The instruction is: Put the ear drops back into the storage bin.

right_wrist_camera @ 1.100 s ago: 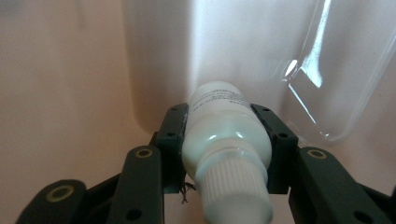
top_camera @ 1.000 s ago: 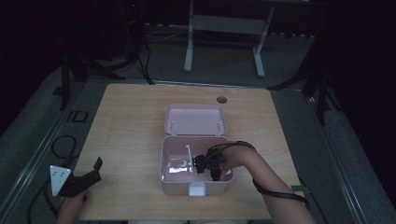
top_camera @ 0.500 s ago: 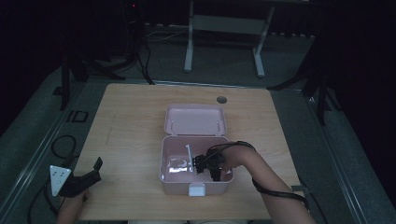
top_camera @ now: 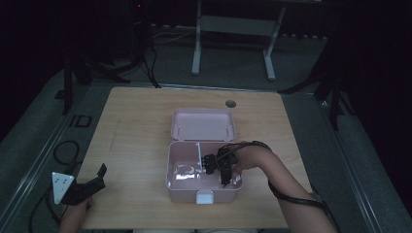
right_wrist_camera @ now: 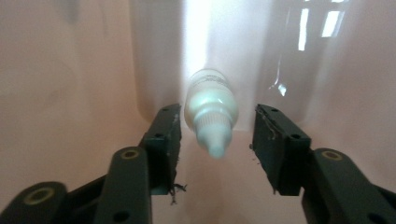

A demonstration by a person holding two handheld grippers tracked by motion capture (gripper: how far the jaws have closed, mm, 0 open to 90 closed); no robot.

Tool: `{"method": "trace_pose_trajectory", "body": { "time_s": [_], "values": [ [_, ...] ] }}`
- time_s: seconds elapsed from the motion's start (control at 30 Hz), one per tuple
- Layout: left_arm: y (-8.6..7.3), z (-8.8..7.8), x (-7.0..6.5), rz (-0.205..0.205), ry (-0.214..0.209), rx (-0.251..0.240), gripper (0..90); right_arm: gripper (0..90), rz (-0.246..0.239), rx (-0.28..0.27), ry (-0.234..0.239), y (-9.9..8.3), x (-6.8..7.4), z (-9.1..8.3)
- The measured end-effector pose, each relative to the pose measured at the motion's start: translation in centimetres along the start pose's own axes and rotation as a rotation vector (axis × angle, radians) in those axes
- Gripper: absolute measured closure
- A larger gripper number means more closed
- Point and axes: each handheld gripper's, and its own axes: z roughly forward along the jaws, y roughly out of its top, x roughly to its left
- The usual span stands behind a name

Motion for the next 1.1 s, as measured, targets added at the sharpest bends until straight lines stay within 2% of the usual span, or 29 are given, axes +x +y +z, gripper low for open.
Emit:
{"method": "trace_pose_trajectory", "body": {
  "time_s": [0.1, 0.23, 0.33, 0.53, 0.63, 0.7, 0.83, 1.1],
  "values": [
    [0.0, 0.0, 0.0, 0.001, 0.000, 0.001, 0.4, 43.9, 0.016, -0.021, -0.014, -0.4, 0.0, -1.0],
    [0.0, 0.0, 0.0, 0.001, 0.000, 0.001, 0.4, 29.3, 0.067, -0.064, -0.038, -1.0, -0.3, -2.1],
    [0.0, 0.0, 0.0, -0.001, 0.000, 0.000, 0.4, 20.6, 0.066, -0.095, -0.057, -1.6, -0.2, -2.9],
    [0.0, 0.0, 0.0, 0.001, 0.001, 0.000, 0.4, 17.8, 0.073, -0.194, -0.076, -3.0, -0.1, -4.6],
    [0.0, 0.0, 0.0, 0.003, 0.000, -0.001, 0.4, 17.9, 0.101, -0.238, -0.079, -3.7, -0.1, -5.3],
    [0.0, 0.0, 0.0, 0.003, 0.001, 0.000, 0.4, 17.7, 0.093, -0.238, -0.094, -4.2, -0.1, -5.5],
    [0.0, 0.0, 0.0, 0.002, 0.000, 0.000, 0.4, 17.2, 0.122, -0.253, -0.095, -5.4, -0.2, -5.8],
    [0.0, 0.0, 0.0, 0.002, 0.001, 0.000, 0.4, 17.2, 0.171, -0.270, -0.129, -8.2, 0.0, -6.5]
  ]
}}
